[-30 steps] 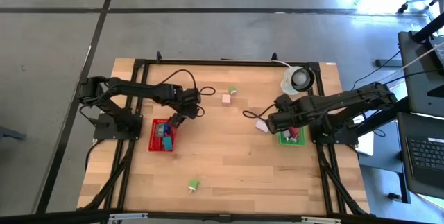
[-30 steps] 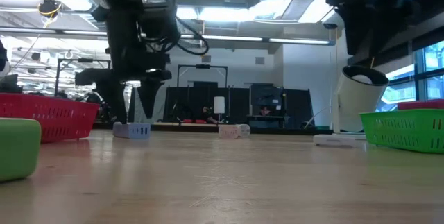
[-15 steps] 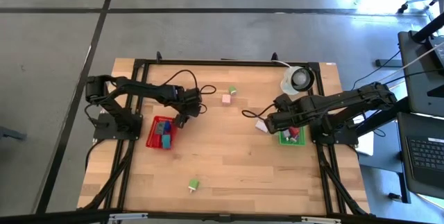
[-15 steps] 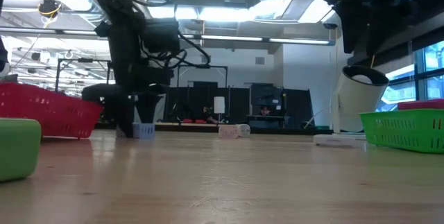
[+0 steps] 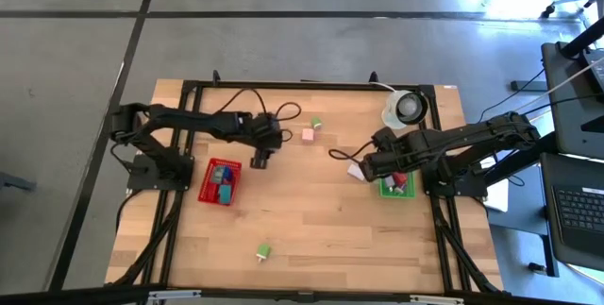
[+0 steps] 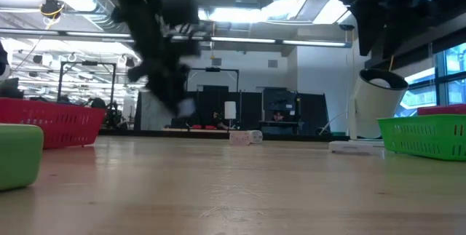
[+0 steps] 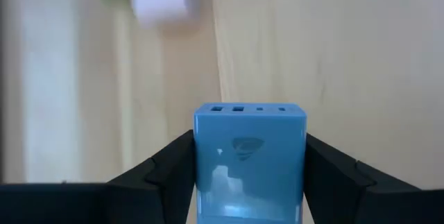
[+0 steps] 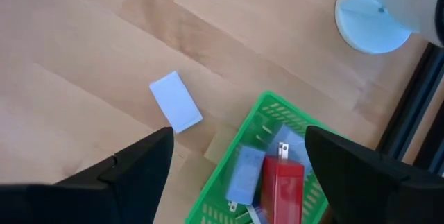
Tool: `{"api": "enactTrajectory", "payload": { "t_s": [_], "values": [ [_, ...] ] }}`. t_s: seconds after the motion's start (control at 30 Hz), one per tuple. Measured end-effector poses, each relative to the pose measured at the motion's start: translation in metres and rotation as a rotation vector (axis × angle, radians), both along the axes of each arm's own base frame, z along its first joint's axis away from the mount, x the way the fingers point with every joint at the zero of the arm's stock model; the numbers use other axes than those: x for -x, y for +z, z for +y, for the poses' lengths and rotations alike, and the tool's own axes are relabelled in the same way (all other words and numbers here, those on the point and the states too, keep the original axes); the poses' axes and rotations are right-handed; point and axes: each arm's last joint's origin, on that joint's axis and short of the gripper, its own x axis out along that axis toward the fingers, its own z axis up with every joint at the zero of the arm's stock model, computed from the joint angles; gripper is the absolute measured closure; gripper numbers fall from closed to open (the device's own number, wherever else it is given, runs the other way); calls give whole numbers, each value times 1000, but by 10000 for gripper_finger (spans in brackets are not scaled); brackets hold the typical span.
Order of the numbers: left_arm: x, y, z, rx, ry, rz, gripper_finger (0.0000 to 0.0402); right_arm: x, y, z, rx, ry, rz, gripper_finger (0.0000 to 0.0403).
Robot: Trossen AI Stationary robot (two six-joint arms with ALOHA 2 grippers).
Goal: Pick & Place Office items
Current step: Put the light blue charger adapter into the green basket
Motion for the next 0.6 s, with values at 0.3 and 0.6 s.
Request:
{"api": "enactTrajectory", "payload": {
  "t_s": [0.3,0.6],
  "values": [
    [-36,95,-12,-46,19,-595,195,-8,1,-4,54,-28,-93,73],
    [-34,160,-27,-177,85,-1117,195,-24,6,-1,63,-41,-284,73]
  ]
}}
